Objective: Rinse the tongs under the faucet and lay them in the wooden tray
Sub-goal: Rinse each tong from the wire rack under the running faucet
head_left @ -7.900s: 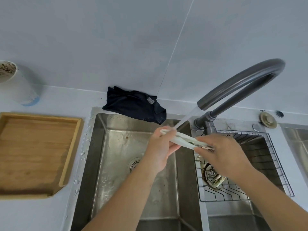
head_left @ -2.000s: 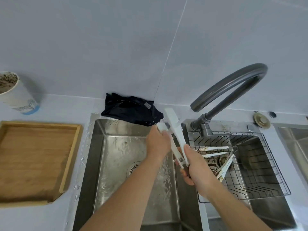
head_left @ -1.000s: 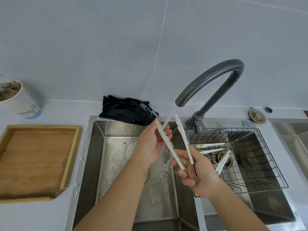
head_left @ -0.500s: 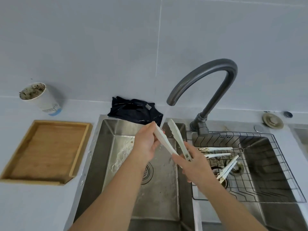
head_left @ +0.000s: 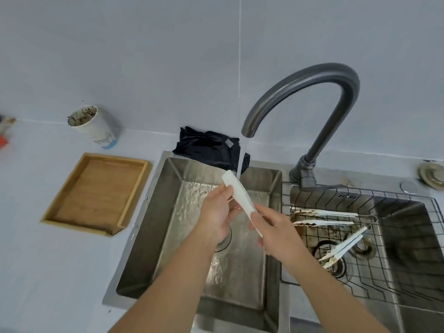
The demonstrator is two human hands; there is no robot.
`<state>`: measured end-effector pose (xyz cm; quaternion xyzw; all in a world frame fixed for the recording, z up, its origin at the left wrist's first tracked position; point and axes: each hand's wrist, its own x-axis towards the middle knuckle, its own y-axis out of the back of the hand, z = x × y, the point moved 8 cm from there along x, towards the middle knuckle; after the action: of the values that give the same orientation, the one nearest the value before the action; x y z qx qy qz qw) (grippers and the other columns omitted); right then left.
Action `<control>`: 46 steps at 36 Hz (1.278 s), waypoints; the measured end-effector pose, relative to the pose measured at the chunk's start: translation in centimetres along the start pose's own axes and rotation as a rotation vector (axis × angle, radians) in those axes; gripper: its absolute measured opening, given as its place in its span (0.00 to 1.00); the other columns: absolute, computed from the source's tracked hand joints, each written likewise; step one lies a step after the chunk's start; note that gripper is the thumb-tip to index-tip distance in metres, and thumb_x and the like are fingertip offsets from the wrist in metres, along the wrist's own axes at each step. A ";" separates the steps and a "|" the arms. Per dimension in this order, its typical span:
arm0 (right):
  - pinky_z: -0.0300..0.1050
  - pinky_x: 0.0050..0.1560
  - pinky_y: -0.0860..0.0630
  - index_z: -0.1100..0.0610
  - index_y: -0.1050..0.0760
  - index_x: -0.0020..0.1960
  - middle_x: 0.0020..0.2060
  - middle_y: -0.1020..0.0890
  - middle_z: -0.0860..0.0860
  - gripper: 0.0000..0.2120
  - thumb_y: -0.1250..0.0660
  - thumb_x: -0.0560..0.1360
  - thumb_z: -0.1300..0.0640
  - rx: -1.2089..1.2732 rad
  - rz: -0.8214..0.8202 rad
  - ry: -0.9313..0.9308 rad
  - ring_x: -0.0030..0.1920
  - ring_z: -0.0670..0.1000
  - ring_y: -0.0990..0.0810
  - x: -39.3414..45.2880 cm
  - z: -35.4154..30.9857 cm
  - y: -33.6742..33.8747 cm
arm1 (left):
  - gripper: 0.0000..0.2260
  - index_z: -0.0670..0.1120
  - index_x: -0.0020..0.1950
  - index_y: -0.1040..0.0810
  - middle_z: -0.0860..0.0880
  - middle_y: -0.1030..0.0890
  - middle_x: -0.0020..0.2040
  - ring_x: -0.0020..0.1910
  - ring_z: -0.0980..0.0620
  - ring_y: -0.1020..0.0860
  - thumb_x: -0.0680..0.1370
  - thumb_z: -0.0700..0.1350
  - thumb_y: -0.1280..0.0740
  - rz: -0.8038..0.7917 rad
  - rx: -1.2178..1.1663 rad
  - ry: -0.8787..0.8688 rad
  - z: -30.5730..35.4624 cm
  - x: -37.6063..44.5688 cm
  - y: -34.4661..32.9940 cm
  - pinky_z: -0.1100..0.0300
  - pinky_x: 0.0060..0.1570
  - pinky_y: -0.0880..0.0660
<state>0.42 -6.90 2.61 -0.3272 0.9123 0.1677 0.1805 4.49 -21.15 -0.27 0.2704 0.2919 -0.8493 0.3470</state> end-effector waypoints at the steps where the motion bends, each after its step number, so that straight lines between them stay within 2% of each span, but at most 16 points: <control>1: 0.37 0.24 0.30 0.36 0.22 0.57 0.41 0.16 0.52 0.10 0.38 0.82 0.50 0.033 -0.008 -0.025 0.26 0.46 0.24 -0.1 0.2 0.1 | 0.07 0.45 0.56 0.18 0.48 0.13 0.42 0.42 0.51 0.15 0.83 0.43 0.36 -0.006 -0.003 0.004 -0.2 -0.2 -0.1 0.60 0.39 0.19; 3: 0.38 0.23 0.31 0.34 0.22 0.52 0.43 0.16 0.54 0.10 0.38 0.82 0.49 0.076 -0.030 -0.065 0.26 0.48 0.24 -0.3 0.6 0.2 | 0.07 0.45 0.55 0.18 0.48 0.13 0.42 0.45 0.49 0.16 0.83 0.43 0.35 -0.017 -0.003 0.010 -0.4 -0.5 -0.3 0.59 0.40 0.18; 7: 0.40 0.23 0.31 0.42 0.22 0.60 0.42 0.15 0.52 0.10 0.40 0.83 0.48 0.111 -0.045 -0.121 0.26 0.49 0.24 -0.6 1.5 0.7 | 0.06 0.44 0.55 0.18 0.46 0.14 0.46 0.48 0.47 0.17 0.82 0.44 0.33 -0.008 0.040 0.025 -0.7 -0.9 -0.7 0.57 0.42 0.18; 11: 0.41 0.23 0.31 0.41 0.22 0.54 0.43 0.15 0.53 0.08 0.40 0.83 0.48 0.169 -0.043 -0.147 0.24 0.48 0.25 -1.2 1.9 1.0 | 0.08 0.45 0.56 0.18 0.48 0.12 0.44 0.48 0.48 0.16 0.81 0.47 0.31 0.007 0.090 0.034 -1.1 -1.4 -1.2 0.58 0.41 0.18; 18: 0.41 0.24 0.30 0.46 0.19 0.53 0.44 0.17 0.54 0.08 0.37 0.81 0.48 0.206 -0.063 -0.195 0.26 0.50 0.24 -2.5 2.8 1.0 | 0.11 0.41 0.58 0.18 0.43 0.14 0.49 0.49 0.46 0.15 0.81 0.47 0.32 0.032 0.045 0.068 -2.4 -2.8 0.2 0.59 0.38 0.18; 22: 0.44 0.27 0.25 0.55 0.19 0.57 0.45 0.17 0.57 0.10 0.35 0.81 0.53 0.273 -0.094 -0.266 0.26 0.51 0.23 -3.1 3.4 0.5 | 0.13 0.41 0.58 0.18 0.42 0.14 0.51 0.49 0.46 0.16 0.81 0.49 0.31 0.062 0.022 0.119 -3.4 -3.3 1.6 0.58 0.37 0.17; 25: 0.44 0.32 0.20 0.59 0.19 0.57 0.47 0.17 0.59 0.09 0.34 0.80 0.57 0.296 -0.101 -0.299 0.28 0.51 0.20 -3.5 3.4 0.1 | 0.13 0.41 0.57 0.18 0.42 0.15 0.51 0.50 0.46 0.16 0.80 0.50 0.30 0.076 0.017 0.147 -3.9 -3.3 2.8 0.57 0.38 0.16; 27: 0.45 0.36 0.18 0.59 0.19 0.56 0.50 0.18 0.59 0.08 0.32 0.79 0.58 0.302 -0.072 -0.318 0.31 0.52 0.17 -3.7 3.4 0.1 | 0.14 0.43 0.58 0.18 0.43 0.14 0.52 0.51 0.46 0.15 0.79 0.52 0.29 0.067 0.020 0.156 -4.1 -3.3 3.5 0.54 0.49 0.17; 29: 0.46 0.39 0.16 0.57 0.19 0.53 0.51 0.19 0.59 0.06 0.31 0.78 0.58 0.318 -0.042 -0.334 0.34 0.54 0.16 -3.9 3.4 0.0 | 0.15 0.45 0.58 0.17 0.43 0.14 0.53 0.51 0.46 0.14 0.78 0.53 0.28 0.057 0.028 0.165 -4.1 -3.4 4.2 0.48 0.61 0.21; 30: 0.46 0.39 0.16 0.57 0.19 0.52 0.52 0.19 0.59 0.05 0.30 0.77 0.58 0.322 -0.036 -0.340 0.34 0.54 0.15 -4.0 3.3 -0.2 | 0.15 0.45 0.58 0.17 0.42 0.13 0.53 0.51 0.45 0.14 0.77 0.53 0.28 0.051 0.026 0.166 -4.0 -3.5 4.5 0.47 0.63 0.23; 34: 0.46 0.39 0.17 0.54 0.18 0.51 0.53 0.18 0.58 0.04 0.29 0.77 0.57 0.273 -0.034 -0.344 0.36 0.55 0.13 -4.4 2.9 -0.8 | 0.15 0.44 0.57 0.17 0.41 0.13 0.49 0.50 0.45 0.14 0.76 0.52 0.26 0.020 -0.011 0.158 -3.3 -3.7 5.6 0.52 0.53 0.17; 37: 0.45 0.38 0.17 0.52 0.18 0.49 0.53 0.18 0.59 0.02 0.28 0.77 0.57 0.259 -0.033 -0.352 0.37 0.55 0.13 -4.5 2.2 -2.2 | 0.15 0.44 0.58 0.18 0.42 0.12 0.47 0.53 0.44 0.15 0.76 0.52 0.26 -0.010 -0.029 0.151 -2.4 -3.7 7.0 0.51 0.57 0.19; 40: 0.44 0.38 0.17 0.53 0.18 0.49 0.51 0.17 0.60 0.02 0.29 0.77 0.58 0.258 -0.041 -0.331 0.38 0.56 0.14 -4.5 1.2 -4.0 | 0.15 0.44 0.58 0.19 0.45 0.12 0.43 0.54 0.44 0.16 0.77 0.52 0.27 -0.038 -0.044 0.152 -1.3 -3.5 8.4 0.51 0.57 0.19; 46: 0.42 0.38 0.19 0.56 0.18 0.53 0.44 0.15 0.58 0.05 0.30 0.79 0.58 0.229 -0.063 -0.304 0.37 0.53 0.16 -4.4 -0.6 -7.5 | 0.14 0.44 0.56 0.19 0.44 0.12 0.44 0.49 0.46 0.13 0.78 0.52 0.28 -0.072 -0.038 0.161 0.6 -3.8 11.3 0.49 0.58 0.20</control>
<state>8.44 -10.29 3.67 -0.3038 0.8770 0.1048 0.3573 15.10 -26.58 -0.81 0.3205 0.3443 -0.8311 0.2967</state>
